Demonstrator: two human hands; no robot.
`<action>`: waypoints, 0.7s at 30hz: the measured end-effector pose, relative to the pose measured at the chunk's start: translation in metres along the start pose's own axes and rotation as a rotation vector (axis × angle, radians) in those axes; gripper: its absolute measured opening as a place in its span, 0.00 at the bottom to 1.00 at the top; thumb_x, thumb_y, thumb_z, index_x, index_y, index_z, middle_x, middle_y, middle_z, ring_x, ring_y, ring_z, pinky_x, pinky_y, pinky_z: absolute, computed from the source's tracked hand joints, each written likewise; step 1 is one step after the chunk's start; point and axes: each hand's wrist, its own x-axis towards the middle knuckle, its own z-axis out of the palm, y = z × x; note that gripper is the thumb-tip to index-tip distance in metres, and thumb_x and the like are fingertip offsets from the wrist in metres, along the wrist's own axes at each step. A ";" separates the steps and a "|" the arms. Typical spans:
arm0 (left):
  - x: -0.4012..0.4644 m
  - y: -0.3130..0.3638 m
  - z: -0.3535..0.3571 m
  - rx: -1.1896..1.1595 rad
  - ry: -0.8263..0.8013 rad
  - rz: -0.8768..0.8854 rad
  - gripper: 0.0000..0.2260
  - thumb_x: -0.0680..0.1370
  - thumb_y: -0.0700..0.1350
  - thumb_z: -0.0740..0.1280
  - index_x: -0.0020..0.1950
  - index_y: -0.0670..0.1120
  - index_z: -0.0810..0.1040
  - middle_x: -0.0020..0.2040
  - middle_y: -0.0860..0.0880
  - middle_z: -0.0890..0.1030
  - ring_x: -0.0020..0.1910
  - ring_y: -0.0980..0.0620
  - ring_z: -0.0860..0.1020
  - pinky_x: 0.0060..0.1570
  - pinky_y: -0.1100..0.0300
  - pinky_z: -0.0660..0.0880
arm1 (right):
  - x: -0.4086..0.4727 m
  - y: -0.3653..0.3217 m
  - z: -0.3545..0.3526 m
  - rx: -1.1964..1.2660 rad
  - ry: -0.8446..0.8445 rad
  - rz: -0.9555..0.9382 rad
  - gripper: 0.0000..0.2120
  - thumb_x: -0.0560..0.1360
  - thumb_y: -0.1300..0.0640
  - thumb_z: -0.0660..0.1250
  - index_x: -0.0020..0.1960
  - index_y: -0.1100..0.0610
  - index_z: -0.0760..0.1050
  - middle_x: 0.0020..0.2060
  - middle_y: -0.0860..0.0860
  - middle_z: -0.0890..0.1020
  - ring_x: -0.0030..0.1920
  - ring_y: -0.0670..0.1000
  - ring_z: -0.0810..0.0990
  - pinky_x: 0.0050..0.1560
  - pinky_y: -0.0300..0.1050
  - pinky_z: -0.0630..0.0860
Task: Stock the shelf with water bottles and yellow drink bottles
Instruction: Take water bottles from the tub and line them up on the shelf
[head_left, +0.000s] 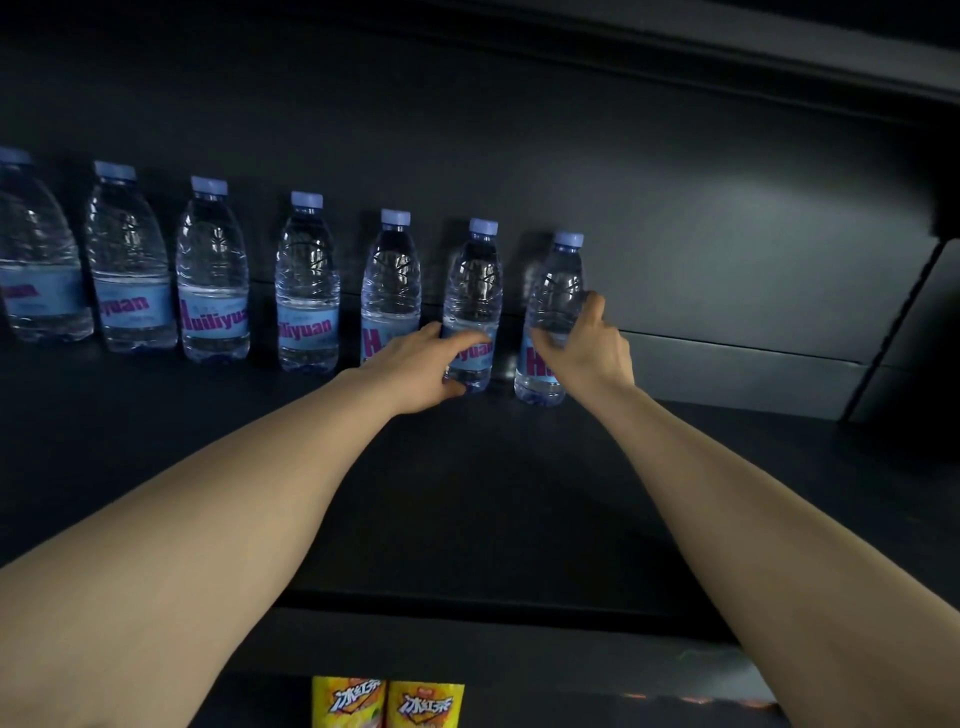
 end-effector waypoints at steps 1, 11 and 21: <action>0.001 -0.001 -0.001 0.017 0.008 0.002 0.30 0.81 0.51 0.66 0.79 0.62 0.55 0.77 0.44 0.62 0.73 0.41 0.65 0.69 0.48 0.66 | -0.002 0.001 -0.002 -0.048 0.007 -0.013 0.30 0.76 0.41 0.66 0.68 0.58 0.60 0.56 0.59 0.79 0.51 0.63 0.79 0.41 0.48 0.69; -0.025 0.008 -0.039 0.197 0.277 0.131 0.17 0.80 0.54 0.66 0.69 0.54 0.73 0.64 0.50 0.77 0.58 0.46 0.77 0.47 0.56 0.70 | -0.049 -0.010 -0.039 -0.486 0.125 -0.410 0.21 0.77 0.47 0.67 0.63 0.59 0.69 0.53 0.58 0.78 0.52 0.62 0.78 0.40 0.50 0.71; -0.150 0.004 -0.065 0.216 0.459 0.225 0.16 0.80 0.56 0.64 0.67 0.54 0.74 0.61 0.52 0.78 0.55 0.49 0.79 0.44 0.57 0.73 | -0.153 -0.062 -0.067 -0.488 0.266 -0.627 0.13 0.73 0.49 0.71 0.48 0.59 0.77 0.40 0.56 0.80 0.40 0.61 0.79 0.40 0.52 0.76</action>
